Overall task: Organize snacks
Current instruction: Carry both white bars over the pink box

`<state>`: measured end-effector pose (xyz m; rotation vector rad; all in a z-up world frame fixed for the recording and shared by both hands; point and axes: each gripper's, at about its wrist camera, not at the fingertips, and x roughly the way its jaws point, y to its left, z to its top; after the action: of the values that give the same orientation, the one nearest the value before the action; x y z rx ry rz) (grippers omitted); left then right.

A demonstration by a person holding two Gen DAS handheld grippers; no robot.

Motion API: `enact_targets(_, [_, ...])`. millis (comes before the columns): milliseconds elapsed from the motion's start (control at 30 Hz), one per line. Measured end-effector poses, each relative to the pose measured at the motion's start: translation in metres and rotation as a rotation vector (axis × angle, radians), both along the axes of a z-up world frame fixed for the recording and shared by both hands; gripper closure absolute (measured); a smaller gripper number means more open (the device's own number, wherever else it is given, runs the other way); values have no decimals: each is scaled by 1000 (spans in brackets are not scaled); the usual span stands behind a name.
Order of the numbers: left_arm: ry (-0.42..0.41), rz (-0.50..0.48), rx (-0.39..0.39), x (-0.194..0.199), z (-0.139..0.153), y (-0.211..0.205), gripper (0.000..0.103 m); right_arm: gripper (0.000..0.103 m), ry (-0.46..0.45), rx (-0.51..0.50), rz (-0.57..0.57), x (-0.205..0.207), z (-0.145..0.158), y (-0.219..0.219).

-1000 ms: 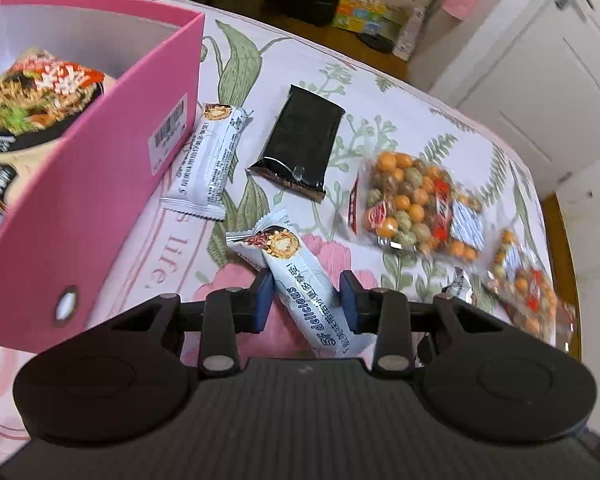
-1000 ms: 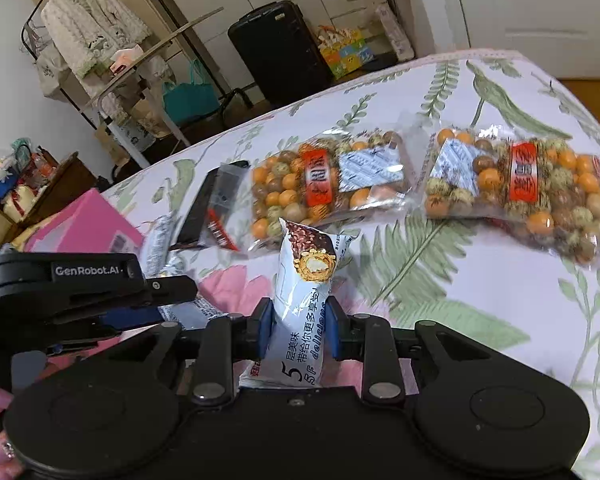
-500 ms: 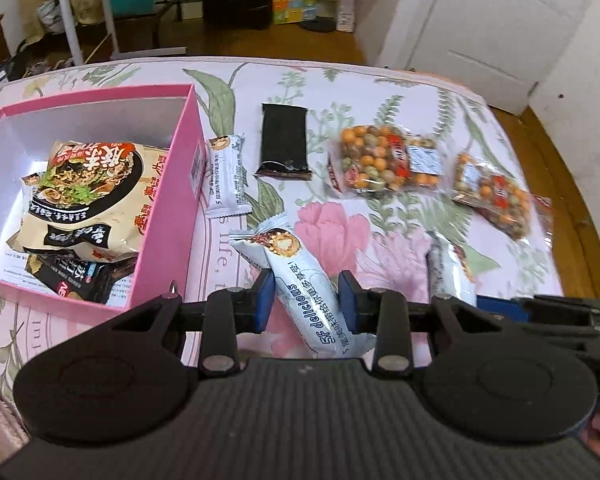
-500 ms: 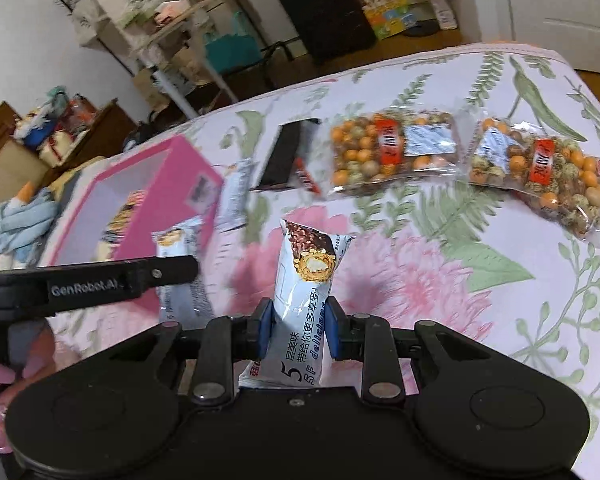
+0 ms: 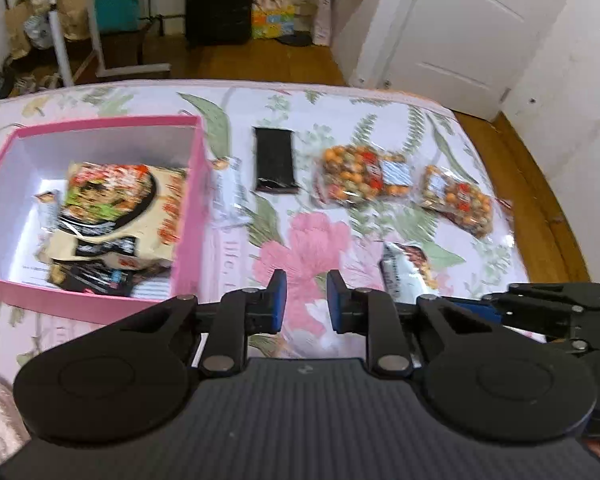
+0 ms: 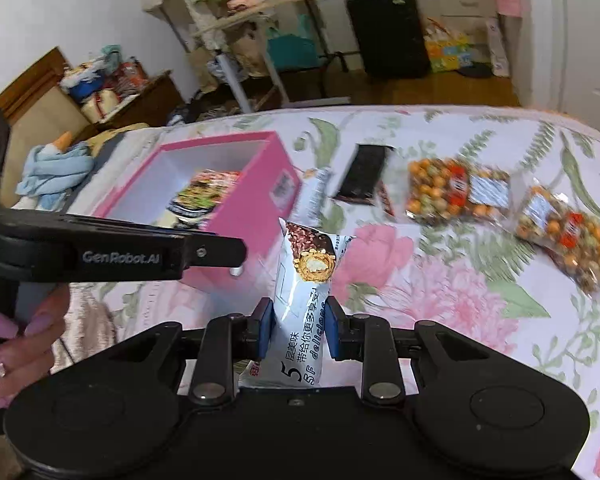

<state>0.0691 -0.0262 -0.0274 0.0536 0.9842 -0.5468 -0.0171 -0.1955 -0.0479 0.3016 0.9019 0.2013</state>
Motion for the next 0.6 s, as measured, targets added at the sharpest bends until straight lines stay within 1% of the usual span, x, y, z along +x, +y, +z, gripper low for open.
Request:
enact_targets(67, [18, 15, -4, 5, -4, 6, 82, 71, -9, -9, 4, 4, 2, 4])
enact_targets(167, [64, 12, 0, 13, -20, 12, 82, 71, -2, -17, -11, 10, -3, 5])
enact_targets(200, [84, 11, 5, 15, -26, 13, 79, 71, 4, -18, -17, 11, -5, 4])
enact_targets(267, [131, 3, 13, 16, -42, 15, 79, 71, 18, -21, -33, 11, -12, 2])
enact_targets(367, [203, 18, 31, 14, -63, 15, 77, 71, 54, -29, -61, 8, -25, -4])
enact_targets(433, [243, 24, 31, 8, -76, 12, 72, 71, 78, -34, -81, 5, -33, -10])
enact_targets(467, [258, 27, 26, 5, -83, 10, 67, 71, 92, -35, -95, 3, -37, -13])
enact_targets(500, [270, 32, 21, 2, -89, 8, 64, 71, 102, -35, -106, 2, -41, -16])
enact_targets(533, [280, 33, 18, -1, -94, 4, 62, 71, 113, -34, -119, 0, -44, -19])
enact_targets(600, [297, 51, 35, -4, -106, -6, 58, 71, 124, -34, -135, -3, -49, -24])
